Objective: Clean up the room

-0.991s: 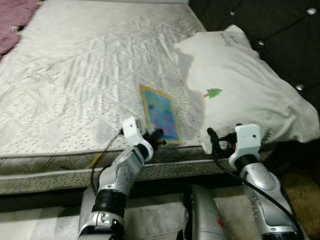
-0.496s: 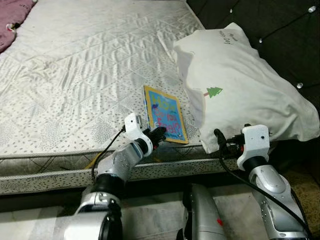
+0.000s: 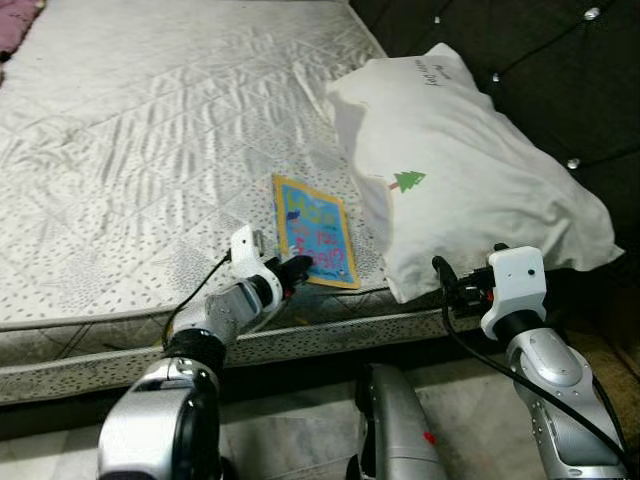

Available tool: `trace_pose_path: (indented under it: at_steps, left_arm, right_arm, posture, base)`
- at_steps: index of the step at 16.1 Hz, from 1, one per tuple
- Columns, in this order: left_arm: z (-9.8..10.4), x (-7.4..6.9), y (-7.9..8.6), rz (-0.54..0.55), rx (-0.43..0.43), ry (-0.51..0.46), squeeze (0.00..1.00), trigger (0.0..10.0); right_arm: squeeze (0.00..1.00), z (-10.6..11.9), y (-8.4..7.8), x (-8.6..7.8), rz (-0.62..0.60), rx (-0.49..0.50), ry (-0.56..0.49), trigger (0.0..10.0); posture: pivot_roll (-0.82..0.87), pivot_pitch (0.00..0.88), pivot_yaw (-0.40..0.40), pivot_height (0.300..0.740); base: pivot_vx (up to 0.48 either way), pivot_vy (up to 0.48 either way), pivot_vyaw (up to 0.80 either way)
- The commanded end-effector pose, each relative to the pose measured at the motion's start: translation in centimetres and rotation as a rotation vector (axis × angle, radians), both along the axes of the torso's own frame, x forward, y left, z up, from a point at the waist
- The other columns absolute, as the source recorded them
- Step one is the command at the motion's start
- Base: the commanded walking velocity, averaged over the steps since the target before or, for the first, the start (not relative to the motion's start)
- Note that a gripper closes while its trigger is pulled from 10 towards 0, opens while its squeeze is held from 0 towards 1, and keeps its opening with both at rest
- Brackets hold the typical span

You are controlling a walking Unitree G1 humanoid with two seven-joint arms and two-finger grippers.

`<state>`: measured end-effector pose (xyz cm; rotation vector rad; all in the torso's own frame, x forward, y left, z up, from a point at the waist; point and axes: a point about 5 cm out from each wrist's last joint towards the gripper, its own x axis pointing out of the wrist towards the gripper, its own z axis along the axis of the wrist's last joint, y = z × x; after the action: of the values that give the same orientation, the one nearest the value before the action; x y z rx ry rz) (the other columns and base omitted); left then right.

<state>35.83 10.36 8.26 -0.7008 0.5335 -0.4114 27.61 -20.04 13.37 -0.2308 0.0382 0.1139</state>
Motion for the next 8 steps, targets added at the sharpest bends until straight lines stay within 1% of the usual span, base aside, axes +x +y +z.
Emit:
trace_pose_path:
  at_steps: [1, 2, 3, 5, 8]
  left_arm:
    - [-0.8, -0.2, 0.9, 0.002, 0.059, 0.036, 0.32, 10.0]
    - [-0.8, -0.2, 1.0, 0.003, 0.063, 0.037, 0.73, 10.0]
    - [-1.0, -0.2, 1.4, -0.001, 0.082, 0.042, 1.0, 10.0]
    - [-1.2, -0.2, 2.5, 0.016, 0.126, 0.055, 1.0, 10.0]
    - [-1.3, -0.2, 3.5, 0.036, 0.164, 0.062, 1.0, 10.0]
  right_arm:
    - [0.0, 0.7, -0.3, 0.0, -0.011, -0.012, -0.018, 10.0]
    - [0.0, 0.7, -0.3, 0.0, -0.011, -0.012, -0.018, 10.0]
    - [0.0, 0.7, -0.2, 0.0, -0.008, -0.014, -0.019, 10.0]
    - [0.0, 0.9, -0.2, 0.1, -0.006, -0.017, -0.021, 10.0]
    - [0.0, 0.9, -0.2, 0.2, -0.007, -0.018, -0.023, 10.0]
  posture:
    - [-0.33, 0.091, -0.119, 0.509]
    - [-0.33, 0.091, -0.119, 0.509]
    - [-0.33, 0.088, -0.12, 0.509]
    - [-0.34, 0.087, -0.12, 0.509]
    - [-0.34, 0.083, -0.117, 0.509]
  base:
    - [0.0, 0.0, 0.0]
    - [0.0, 0.0, 0.0]
    - [0.0, 0.0, 0.0]
    - [0.0, 0.0, 0.0]
    - [0.0, 0.0, 0.0]
